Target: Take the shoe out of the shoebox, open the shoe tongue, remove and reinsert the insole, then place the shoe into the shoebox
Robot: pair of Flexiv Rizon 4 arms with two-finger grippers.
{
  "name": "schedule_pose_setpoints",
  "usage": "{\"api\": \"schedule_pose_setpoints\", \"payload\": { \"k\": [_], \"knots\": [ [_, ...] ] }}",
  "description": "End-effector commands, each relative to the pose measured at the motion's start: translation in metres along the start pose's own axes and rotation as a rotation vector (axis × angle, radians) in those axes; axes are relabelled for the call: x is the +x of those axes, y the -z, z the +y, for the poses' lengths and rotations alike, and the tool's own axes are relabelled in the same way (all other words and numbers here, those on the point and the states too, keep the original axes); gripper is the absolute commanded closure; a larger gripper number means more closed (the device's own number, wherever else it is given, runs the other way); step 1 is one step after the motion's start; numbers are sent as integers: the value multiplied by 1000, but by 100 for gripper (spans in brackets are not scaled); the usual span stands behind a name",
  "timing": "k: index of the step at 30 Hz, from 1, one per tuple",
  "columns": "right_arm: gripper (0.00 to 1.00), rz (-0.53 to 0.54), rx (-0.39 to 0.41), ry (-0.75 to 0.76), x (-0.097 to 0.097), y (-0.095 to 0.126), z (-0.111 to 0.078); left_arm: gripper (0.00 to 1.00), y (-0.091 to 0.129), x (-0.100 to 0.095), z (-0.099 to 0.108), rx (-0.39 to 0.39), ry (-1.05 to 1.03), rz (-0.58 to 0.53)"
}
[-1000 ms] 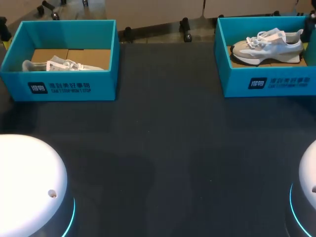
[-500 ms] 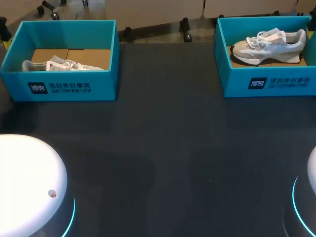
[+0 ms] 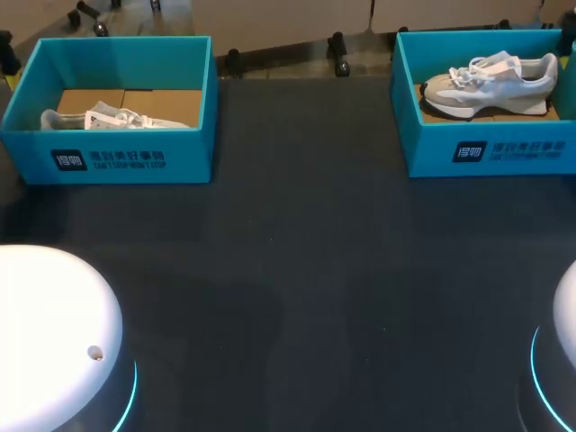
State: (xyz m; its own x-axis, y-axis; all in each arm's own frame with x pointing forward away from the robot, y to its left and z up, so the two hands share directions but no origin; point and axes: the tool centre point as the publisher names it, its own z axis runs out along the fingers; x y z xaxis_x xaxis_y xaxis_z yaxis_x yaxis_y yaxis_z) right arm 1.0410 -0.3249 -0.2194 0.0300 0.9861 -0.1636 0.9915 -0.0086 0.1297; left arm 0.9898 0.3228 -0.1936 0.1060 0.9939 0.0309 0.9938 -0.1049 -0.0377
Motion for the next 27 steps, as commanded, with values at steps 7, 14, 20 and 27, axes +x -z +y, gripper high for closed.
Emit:
{"api": "schedule_pose_setpoints", "payload": {
  "k": [7,14,20,27],
  "knots": [
    [0,19,-7,46,-3,-22,61,0,0,0,-2,-4,-1,2],
    [0,22,0,60,1,-26,67,0,0,0,-2,-4,-1,2],
    [0,22,0,60,1,-26,67,0,0,0,-2,-4,-1,2],
    [0,-17,12,116,7,-32,86,0,0,0,-2,-4,-1,2]
  ]
}}
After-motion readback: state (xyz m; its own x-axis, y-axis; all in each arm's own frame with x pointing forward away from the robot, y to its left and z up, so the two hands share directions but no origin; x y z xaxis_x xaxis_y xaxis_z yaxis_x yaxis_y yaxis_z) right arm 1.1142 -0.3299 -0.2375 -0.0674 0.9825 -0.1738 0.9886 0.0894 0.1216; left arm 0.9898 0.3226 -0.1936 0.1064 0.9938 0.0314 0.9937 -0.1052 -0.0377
